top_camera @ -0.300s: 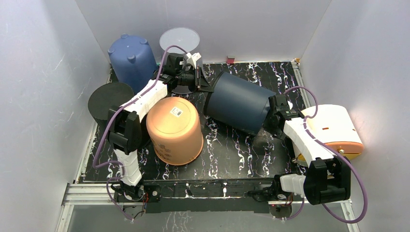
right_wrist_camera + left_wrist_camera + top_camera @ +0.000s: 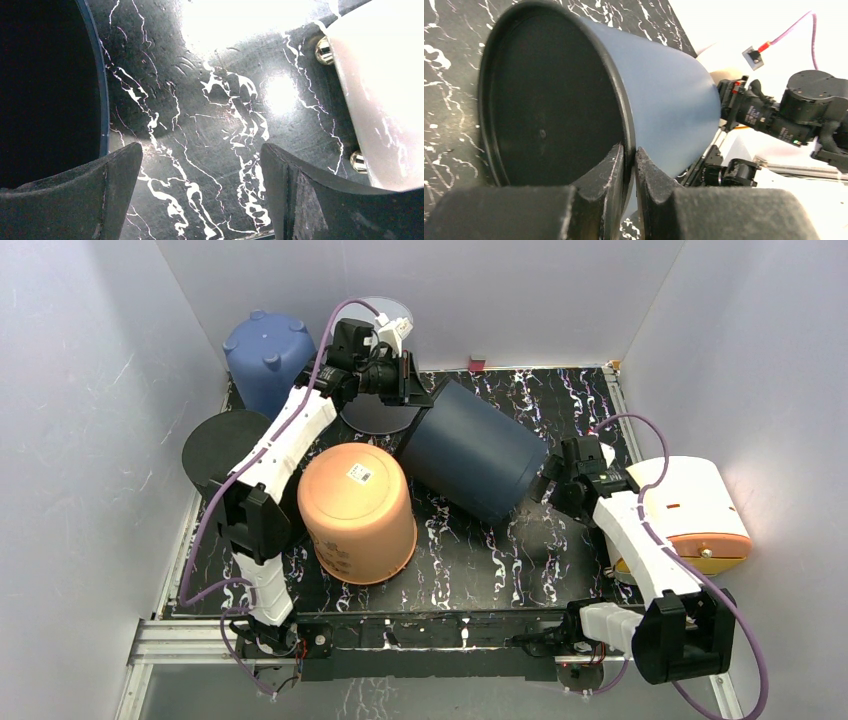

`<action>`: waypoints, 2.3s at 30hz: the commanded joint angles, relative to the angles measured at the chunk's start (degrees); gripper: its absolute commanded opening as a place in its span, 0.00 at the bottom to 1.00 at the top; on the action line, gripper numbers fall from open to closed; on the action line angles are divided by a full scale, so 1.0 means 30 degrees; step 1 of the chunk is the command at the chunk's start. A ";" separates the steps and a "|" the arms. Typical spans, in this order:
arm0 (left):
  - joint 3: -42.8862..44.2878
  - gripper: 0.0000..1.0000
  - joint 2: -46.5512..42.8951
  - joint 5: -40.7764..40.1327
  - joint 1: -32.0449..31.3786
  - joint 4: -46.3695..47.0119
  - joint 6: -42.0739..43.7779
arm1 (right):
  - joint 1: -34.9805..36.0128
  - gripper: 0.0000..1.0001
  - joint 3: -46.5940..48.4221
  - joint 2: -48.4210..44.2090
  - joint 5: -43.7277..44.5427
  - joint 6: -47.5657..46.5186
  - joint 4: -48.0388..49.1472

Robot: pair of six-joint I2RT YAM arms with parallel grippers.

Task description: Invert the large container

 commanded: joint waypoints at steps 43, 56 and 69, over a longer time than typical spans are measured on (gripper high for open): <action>0.4182 0.00 -0.0788 -0.0235 -0.2866 0.0089 0.0860 | 0.0026 0.36 -0.2303 -0.3276 -1.1637 0.6385 0.8944; 0.3193 0.00 0.0348 -0.0097 -0.4760 0.1464 0.0054 | 0.0017 0.23 -0.4698 -0.2054 -1.0378 0.7118 1.1271; 0.1570 0.07 0.1528 0.0732 -0.4919 0.2045 -0.0699 | -0.0020 0.60 -0.0359 0.1773 -0.6829 0.3637 0.7132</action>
